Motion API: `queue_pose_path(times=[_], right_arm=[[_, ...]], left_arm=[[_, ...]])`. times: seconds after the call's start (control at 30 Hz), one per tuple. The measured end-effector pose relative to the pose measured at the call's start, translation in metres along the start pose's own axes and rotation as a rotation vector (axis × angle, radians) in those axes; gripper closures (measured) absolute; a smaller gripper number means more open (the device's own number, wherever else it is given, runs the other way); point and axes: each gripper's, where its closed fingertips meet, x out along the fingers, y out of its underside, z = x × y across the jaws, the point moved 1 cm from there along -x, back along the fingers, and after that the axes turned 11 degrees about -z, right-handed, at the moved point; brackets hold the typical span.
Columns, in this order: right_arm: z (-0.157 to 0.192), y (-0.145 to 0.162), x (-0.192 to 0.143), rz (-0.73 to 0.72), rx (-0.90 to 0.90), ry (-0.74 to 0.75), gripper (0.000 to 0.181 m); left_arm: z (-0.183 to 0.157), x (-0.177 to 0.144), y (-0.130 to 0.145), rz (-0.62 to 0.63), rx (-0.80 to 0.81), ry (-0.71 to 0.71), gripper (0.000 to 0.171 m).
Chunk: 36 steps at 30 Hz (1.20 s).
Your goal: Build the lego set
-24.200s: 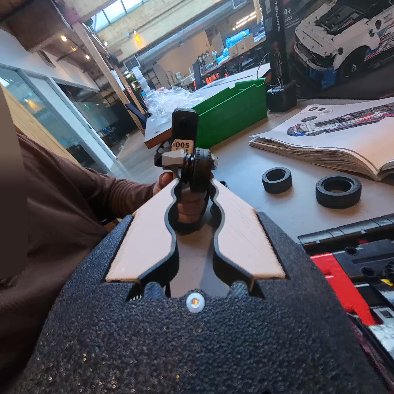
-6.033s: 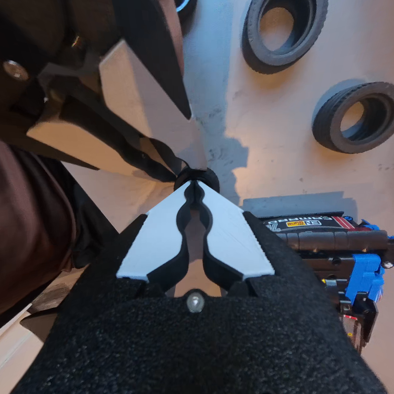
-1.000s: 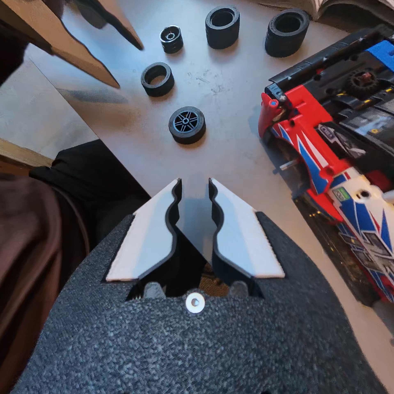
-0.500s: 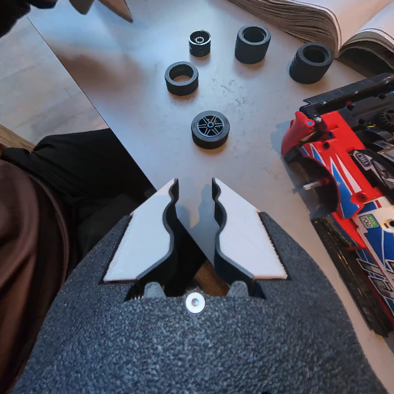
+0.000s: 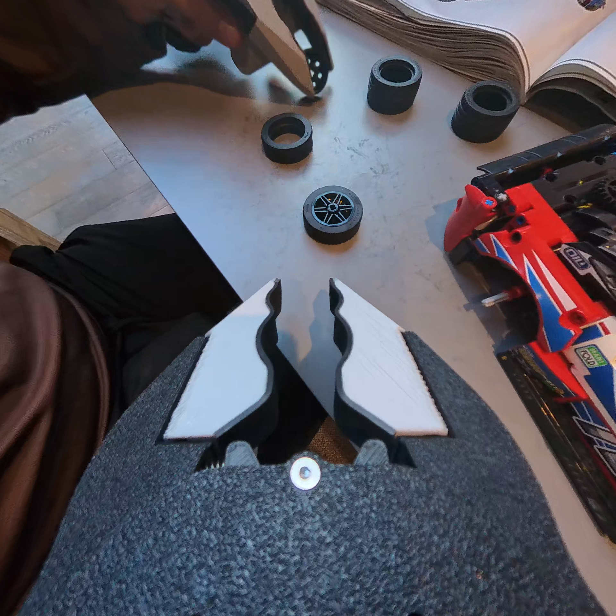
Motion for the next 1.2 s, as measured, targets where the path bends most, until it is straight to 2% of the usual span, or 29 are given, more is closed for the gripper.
queue_pose_path(times=[0.1, 0.2, 0.43, 0.67, 0.83, 1.07, 1.17, 1.2], right_arm=[[0.000, -0.001, 0.004, 0.000, 0.006, -0.009, 0.154], [0.000, 0.001, 0.007, 0.005, 0.006, -0.016, 0.155], [-0.005, 0.006, 0.006, 0.015, 0.011, -0.005, 0.155], [-0.018, -0.002, 0.003, 0.002, -0.050, 0.071, 0.151], [-0.013, -0.012, 0.021, 0.029, -0.093, 0.055, 0.139], [-0.015, -0.014, 0.058, 0.140, -0.136, 0.051, 0.116], [-0.017, -0.013, 0.070, 0.169, -0.114, 0.030, 0.125], [-0.018, -0.013, 0.072, 0.171, -0.103, 0.027, 0.134]], left_arm=[[-0.006, 0.007, 0.007, 0.011, 0.031, 0.031, 0.153], [-0.007, 0.007, 0.006, -0.004, 0.018, 0.041, 0.154], [-0.009, 0.004, 0.007, -0.010, 0.005, 0.051, 0.148], [-0.013, -0.009, 0.011, -0.003, 0.036, 0.036, 0.133], [-0.011, -0.012, 0.007, -0.025, 0.043, 0.039, 0.132], [-0.004, 0.008, -0.007, -0.037, 0.071, 0.045, 0.128], [-0.007, 0.018, -0.015, -0.048, 0.064, 0.077, 0.131], [-0.008, 0.022, -0.016, -0.037, 0.067, 0.086, 0.136]])
